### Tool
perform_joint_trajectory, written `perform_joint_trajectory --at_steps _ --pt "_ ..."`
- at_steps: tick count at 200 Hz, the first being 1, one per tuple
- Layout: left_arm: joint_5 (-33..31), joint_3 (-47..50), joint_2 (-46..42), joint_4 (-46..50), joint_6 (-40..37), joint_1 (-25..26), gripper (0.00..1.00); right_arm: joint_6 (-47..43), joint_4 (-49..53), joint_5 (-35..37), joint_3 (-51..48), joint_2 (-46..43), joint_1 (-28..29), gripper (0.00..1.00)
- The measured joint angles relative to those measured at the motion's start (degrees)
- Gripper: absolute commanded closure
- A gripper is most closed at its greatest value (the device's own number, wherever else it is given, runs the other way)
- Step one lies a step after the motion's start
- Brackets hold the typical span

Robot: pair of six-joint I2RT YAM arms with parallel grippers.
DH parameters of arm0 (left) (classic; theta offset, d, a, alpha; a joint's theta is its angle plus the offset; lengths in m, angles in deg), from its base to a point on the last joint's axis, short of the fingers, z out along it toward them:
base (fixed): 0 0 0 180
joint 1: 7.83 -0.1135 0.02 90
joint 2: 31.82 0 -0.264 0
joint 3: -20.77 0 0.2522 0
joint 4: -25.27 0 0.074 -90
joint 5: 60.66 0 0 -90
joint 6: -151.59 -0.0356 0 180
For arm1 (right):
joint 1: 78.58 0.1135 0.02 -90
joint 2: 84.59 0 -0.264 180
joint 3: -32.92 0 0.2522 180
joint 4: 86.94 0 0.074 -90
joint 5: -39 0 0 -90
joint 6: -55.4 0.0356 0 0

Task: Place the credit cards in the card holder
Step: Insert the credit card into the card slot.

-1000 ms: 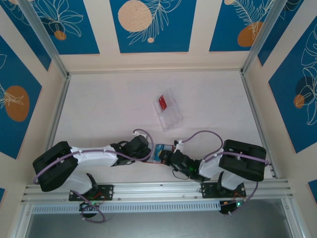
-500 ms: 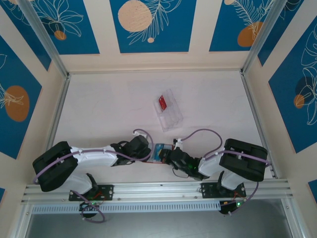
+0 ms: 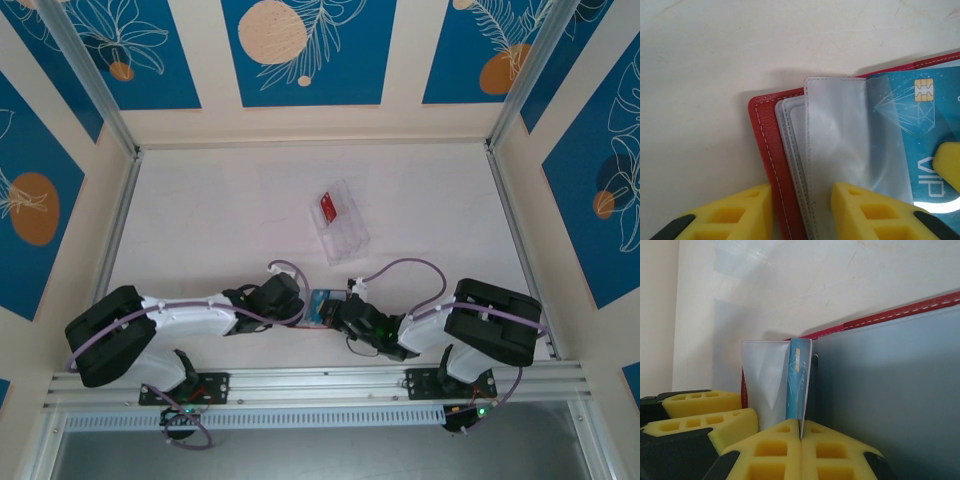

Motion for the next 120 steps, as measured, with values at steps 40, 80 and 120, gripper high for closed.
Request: perform_joint_trajectory --at_steps 40,80,120 --pt "-0.04 0.00 -0.11 0.20 0.00 0.00 0.64 1.49 1.81 0.24 0.00 -1.31 0.48 1.00" --pt "-0.28 0.00 -0.44 0.61 0.00 0.00 0.64 1.73 2.60 0.35 0.00 -1.51 0.83 1.00" --pt "-0.42 0.00 -0.48 0.76 0.02 0.00 0.63 1.88 2.91 0.33 0.09 -1.51 0.85 1.00"
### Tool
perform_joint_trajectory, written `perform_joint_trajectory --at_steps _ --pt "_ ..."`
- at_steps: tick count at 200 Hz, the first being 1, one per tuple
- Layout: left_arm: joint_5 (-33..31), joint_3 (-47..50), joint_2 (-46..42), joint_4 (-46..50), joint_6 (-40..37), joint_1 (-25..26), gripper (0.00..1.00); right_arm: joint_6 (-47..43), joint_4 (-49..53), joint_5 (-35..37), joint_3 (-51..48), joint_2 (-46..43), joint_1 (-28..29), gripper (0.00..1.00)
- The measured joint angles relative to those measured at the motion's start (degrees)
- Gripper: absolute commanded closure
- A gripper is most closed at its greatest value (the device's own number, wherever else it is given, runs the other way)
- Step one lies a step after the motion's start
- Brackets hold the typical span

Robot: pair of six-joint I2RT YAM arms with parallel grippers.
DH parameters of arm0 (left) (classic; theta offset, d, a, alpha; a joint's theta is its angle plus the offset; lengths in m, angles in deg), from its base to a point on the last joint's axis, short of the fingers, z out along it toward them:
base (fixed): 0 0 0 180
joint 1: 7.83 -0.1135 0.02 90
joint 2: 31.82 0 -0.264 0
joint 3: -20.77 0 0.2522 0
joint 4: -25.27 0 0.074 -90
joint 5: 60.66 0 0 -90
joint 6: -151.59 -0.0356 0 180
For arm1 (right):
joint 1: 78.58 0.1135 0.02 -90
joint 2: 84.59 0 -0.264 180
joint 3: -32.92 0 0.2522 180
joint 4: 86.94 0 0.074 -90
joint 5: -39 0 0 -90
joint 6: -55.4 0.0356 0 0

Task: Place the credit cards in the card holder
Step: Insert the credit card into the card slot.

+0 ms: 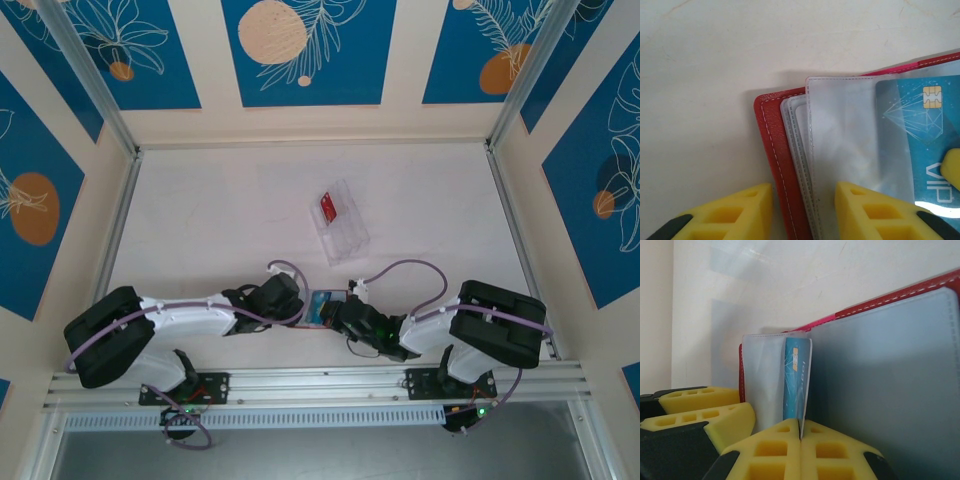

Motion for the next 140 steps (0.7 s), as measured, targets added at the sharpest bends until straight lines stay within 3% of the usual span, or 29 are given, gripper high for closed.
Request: perform_joint_trajectory --at_steps 140 --pt "-0.07 0.04 -0.42 0.74 0.00 0.00 0.62 -0.44 8.13 -2.05 3.72 -0.72 -0.94 1.00"
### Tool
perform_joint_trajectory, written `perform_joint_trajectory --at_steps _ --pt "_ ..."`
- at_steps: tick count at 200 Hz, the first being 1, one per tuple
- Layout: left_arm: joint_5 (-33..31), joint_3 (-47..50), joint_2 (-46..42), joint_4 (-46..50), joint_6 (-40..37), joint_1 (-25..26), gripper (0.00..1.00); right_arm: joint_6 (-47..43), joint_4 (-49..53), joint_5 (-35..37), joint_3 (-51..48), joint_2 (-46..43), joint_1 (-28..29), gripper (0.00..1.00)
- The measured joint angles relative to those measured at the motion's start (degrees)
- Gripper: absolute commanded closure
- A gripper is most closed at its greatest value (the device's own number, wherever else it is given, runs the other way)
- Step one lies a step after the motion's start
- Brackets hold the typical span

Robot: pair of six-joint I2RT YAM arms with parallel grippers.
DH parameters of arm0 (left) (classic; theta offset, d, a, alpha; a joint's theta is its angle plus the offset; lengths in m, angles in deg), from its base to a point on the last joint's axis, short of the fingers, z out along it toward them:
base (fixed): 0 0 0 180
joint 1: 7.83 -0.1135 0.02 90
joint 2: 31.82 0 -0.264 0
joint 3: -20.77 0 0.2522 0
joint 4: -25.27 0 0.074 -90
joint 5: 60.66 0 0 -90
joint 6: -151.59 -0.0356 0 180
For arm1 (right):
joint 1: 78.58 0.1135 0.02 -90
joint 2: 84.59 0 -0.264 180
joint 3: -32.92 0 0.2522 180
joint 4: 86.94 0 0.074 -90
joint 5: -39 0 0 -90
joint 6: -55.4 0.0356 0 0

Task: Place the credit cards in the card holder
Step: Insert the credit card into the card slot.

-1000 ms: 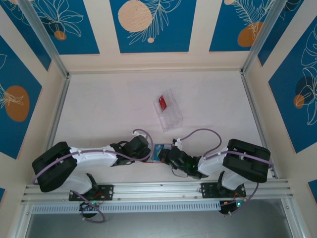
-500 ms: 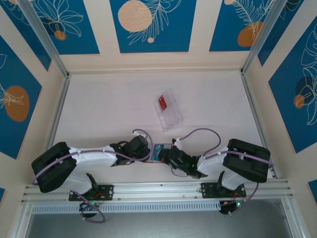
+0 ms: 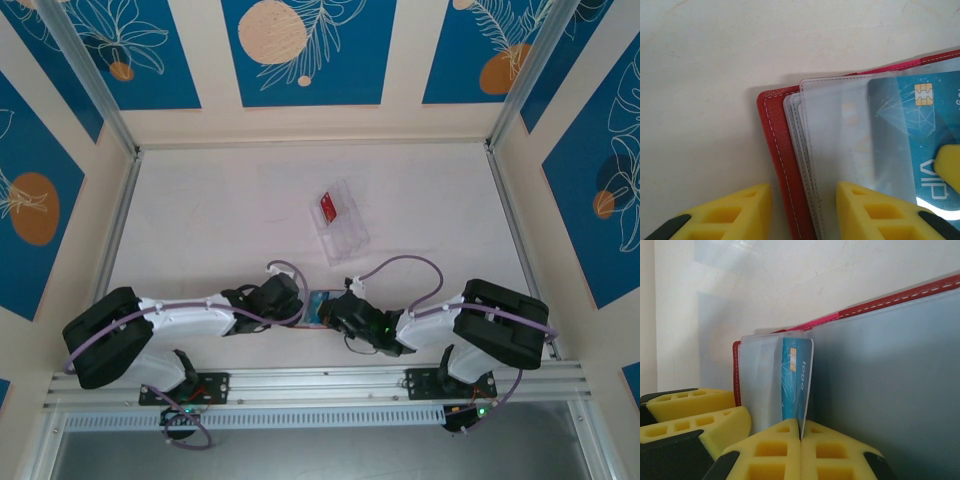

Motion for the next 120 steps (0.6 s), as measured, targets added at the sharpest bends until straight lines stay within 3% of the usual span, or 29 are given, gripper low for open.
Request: perform_joint_trajectory --at_steps 120 --pt "0.00 0.00 0.04 0.02 0.00 0.04 0.62 -4.52 1.64 -4.33 0.20 -1.31 -2.19 1.00"
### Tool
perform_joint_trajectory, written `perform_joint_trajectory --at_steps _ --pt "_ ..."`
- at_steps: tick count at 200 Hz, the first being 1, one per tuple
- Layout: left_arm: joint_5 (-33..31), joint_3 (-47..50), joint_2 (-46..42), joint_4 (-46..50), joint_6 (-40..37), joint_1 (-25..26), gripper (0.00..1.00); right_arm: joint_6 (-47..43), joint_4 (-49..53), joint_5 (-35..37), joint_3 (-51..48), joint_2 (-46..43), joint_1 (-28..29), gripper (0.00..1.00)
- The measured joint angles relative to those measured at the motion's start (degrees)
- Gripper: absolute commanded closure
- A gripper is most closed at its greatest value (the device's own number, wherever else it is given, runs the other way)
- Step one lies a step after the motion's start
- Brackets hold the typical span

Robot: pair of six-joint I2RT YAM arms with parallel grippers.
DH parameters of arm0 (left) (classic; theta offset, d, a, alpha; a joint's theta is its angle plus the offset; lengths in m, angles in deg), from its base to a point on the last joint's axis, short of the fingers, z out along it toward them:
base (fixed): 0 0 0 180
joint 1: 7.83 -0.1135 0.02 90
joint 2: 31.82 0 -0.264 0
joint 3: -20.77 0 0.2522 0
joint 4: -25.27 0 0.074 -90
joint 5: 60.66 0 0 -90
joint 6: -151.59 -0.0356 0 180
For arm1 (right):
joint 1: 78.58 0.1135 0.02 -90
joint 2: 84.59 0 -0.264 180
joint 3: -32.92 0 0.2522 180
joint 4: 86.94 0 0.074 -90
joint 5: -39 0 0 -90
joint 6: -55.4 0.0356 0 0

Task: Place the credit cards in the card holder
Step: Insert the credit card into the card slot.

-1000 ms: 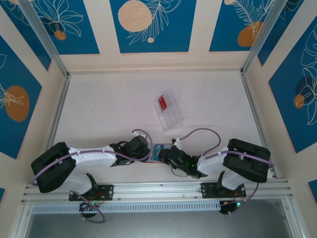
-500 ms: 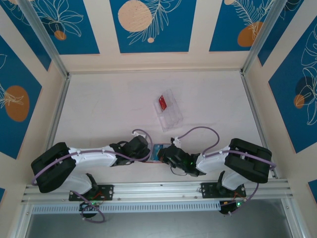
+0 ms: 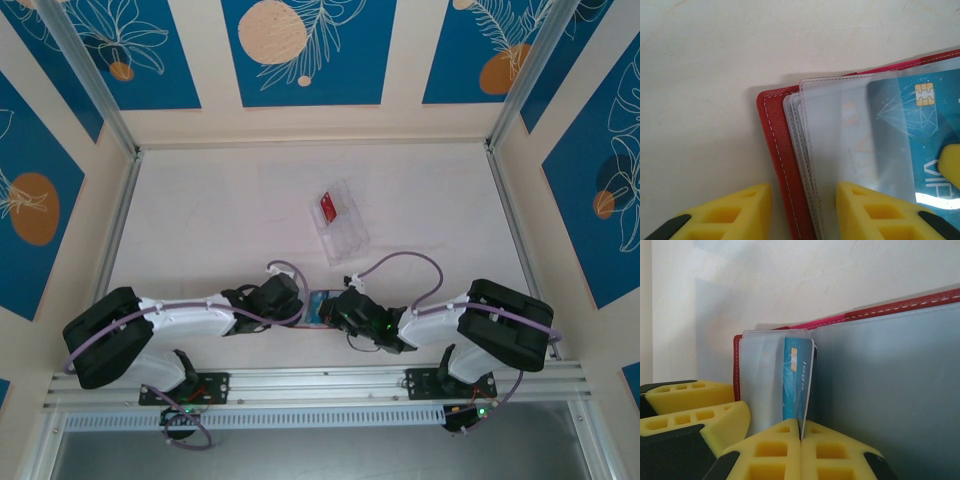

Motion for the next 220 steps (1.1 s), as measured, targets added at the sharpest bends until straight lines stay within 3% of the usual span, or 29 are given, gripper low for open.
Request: perform_joint_trajectory --at_steps 220 --pt "-0.17 -0.44 0.37 0.59 0.00 0.07 0.63 -5.35 -4.04 -6.45 3.58 6.71 -1.95 0.98"
